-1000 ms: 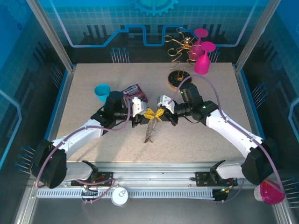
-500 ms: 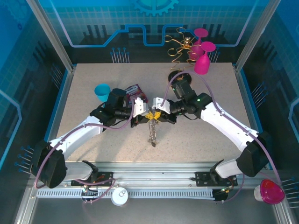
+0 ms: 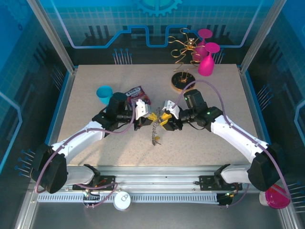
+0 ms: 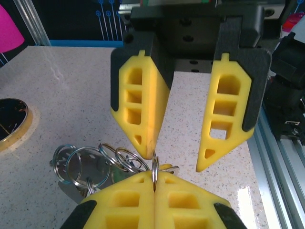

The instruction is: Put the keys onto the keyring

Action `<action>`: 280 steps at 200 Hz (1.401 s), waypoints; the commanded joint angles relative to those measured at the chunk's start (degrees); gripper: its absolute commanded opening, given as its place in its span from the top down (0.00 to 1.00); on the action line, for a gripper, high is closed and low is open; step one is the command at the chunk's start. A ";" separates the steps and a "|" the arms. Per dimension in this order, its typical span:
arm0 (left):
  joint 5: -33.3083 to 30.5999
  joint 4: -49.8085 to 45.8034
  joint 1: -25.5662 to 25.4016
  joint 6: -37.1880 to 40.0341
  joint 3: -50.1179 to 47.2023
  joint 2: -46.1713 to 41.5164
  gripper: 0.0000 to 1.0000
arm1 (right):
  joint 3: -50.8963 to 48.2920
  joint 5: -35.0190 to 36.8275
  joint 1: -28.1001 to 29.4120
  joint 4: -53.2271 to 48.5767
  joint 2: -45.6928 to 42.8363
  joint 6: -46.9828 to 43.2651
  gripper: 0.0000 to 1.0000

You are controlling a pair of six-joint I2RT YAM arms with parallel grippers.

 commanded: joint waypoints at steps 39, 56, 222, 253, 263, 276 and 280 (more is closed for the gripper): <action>1.15 5.95 -0.33 -3.70 -1.30 -2.71 1.00 | 0.62 1.45 0.07 4.12 0.92 2.61 0.70; 1.11 7.15 -0.34 -4.62 -1.61 -2.79 1.00 | 0.80 1.88 0.13 4.20 1.13 2.64 0.73; 3.28 15.21 -0.31 -6.91 -4.27 -4.38 1.00 | 4.55 4.29 4.23 -3.16 4.46 -3.62 1.00; 3.16 15.66 -0.31 -6.23 -4.97 -3.98 1.00 | 4.01 1.47 0.71 -1.65 1.60 -1.26 0.76; 3.43 16.21 -0.29 -6.48 -5.10 -3.74 1.00 | 3.11 0.53 -0.09 -0.65 0.37 -0.68 0.73; 3.82 16.54 -0.33 -6.57 -5.22 -3.60 1.00 | 2.30 -0.97 -0.68 0.17 -0.75 -0.61 0.72; 3.87 16.50 -0.32 -6.58 -5.21 -3.56 1.00 | 2.02 -1.28 -0.79 0.45 -1.09 -0.65 0.72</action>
